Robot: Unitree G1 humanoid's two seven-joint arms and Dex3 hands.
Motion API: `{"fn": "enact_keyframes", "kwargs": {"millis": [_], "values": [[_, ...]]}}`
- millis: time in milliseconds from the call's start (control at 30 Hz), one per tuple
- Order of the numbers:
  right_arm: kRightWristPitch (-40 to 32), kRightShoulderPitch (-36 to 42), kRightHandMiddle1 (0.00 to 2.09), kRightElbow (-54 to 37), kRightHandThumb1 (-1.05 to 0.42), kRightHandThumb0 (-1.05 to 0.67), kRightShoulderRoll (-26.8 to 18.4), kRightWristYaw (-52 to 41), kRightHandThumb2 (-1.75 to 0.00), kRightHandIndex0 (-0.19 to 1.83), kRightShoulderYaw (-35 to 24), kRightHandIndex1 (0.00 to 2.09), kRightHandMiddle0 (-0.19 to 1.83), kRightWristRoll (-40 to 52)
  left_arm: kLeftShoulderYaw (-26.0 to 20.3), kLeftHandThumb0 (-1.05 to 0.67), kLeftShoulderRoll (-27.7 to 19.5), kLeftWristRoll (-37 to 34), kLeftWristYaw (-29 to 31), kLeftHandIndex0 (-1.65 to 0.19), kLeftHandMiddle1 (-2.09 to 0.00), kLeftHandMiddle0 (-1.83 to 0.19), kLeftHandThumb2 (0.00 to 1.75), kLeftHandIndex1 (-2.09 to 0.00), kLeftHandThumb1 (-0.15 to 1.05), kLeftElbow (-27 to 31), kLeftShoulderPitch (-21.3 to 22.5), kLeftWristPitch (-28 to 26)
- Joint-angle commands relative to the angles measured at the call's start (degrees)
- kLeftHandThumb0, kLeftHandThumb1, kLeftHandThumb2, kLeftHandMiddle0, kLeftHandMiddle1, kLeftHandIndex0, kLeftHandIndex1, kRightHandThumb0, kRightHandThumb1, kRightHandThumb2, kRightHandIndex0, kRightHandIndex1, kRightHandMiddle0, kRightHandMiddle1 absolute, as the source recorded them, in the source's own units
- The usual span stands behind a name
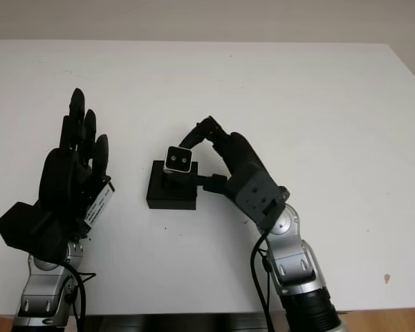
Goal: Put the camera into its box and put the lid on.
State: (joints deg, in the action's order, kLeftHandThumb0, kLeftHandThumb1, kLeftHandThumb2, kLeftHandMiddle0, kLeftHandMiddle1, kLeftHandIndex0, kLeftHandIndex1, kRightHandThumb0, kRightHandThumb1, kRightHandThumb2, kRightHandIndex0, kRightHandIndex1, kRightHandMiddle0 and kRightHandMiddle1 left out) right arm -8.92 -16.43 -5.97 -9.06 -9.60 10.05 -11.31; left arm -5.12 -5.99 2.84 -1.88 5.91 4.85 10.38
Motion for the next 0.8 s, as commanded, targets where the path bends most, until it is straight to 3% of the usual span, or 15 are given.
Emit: {"fn": "enact_keyframes", "kwargs": {"millis": [0, 767], "values": [[0.7, 0.2, 2.09, -0.7, -1.05, -0.47, 0.7, 1.0, -0.1, 0.19, 0.1, 0.11, 0.16, -0.4, 0.3, -0.73, 0.1, 0.5, -0.2, 0.06, -0.06, 0.06, 0.55, -0.06, 1.05, 0.4, 0.1, 0.5], [2.6, -1.6, 2.09, 5.7, -1.05, -0.37, 1.9, 3.9, -0.1, 0.16, 3.1, 0.08, 0.07, -4.6, 0.6, -0.73, 0.6, 0.9, -0.7, 0.07, -0.05, 0.06, 0.56, -0.05, 1.05, 0.6, -0.2, 0.6]]}}
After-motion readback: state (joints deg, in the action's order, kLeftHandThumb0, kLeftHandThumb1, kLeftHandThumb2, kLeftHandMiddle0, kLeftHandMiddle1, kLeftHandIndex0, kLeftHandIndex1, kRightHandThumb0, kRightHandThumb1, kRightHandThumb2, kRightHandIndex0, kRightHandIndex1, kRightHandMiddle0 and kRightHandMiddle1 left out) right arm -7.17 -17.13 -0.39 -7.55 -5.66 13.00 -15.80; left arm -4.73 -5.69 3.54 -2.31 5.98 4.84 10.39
